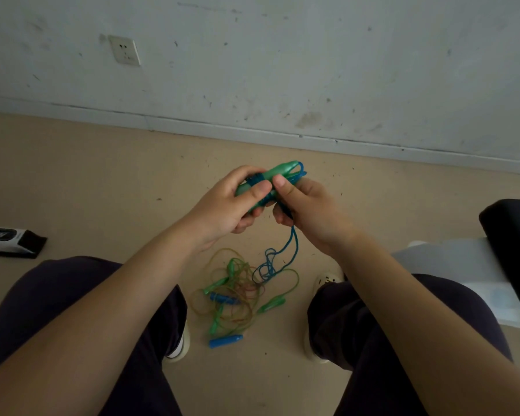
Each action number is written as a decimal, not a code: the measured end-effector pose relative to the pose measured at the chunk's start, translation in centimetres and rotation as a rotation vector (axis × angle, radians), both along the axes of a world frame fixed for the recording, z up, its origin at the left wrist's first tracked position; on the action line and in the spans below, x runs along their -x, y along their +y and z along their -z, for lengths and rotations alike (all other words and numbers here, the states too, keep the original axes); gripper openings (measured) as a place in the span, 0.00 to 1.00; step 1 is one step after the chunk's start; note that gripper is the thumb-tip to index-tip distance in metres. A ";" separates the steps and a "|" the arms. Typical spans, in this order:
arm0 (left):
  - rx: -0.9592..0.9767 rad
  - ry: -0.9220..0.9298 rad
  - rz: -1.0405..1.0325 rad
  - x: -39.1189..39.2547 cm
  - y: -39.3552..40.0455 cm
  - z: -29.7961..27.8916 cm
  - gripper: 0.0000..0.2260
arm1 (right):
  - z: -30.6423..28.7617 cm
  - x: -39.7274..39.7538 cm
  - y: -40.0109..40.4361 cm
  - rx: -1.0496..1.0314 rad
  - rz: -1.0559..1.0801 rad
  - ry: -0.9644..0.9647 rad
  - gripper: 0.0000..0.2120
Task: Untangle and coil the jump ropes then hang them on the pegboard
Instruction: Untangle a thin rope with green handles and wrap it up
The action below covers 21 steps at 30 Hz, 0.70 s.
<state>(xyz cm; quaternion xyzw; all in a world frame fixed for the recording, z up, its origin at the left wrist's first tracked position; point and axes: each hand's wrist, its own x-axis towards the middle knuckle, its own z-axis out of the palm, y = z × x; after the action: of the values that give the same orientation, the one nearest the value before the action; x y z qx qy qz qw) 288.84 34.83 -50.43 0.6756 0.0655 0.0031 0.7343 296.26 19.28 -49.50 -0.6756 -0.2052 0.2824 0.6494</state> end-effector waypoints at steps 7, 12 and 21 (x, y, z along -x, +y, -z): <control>-0.003 -0.009 -0.127 -0.5 0.1 0.7 0.03 | 0.5 0.5 0.4 0.156 -0.049 -0.121 0.07; -0.008 -0.057 -0.251 -0.8 0.5 0.8 0.09 | 0.3 1.0 0.8 0.288 -0.054 -0.270 0.11; -0.337 -0.014 -0.220 -1.2 1.2 1.6 0.02 | -0.9 1.0 0.1 0.349 -0.132 -0.573 0.11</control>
<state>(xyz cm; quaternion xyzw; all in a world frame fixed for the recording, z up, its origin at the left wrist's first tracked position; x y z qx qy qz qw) 290.01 35.98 -52.00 0.7778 0.1322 0.0991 0.6064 295.23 19.40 -48.58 -0.8139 -0.3711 0.1531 0.4201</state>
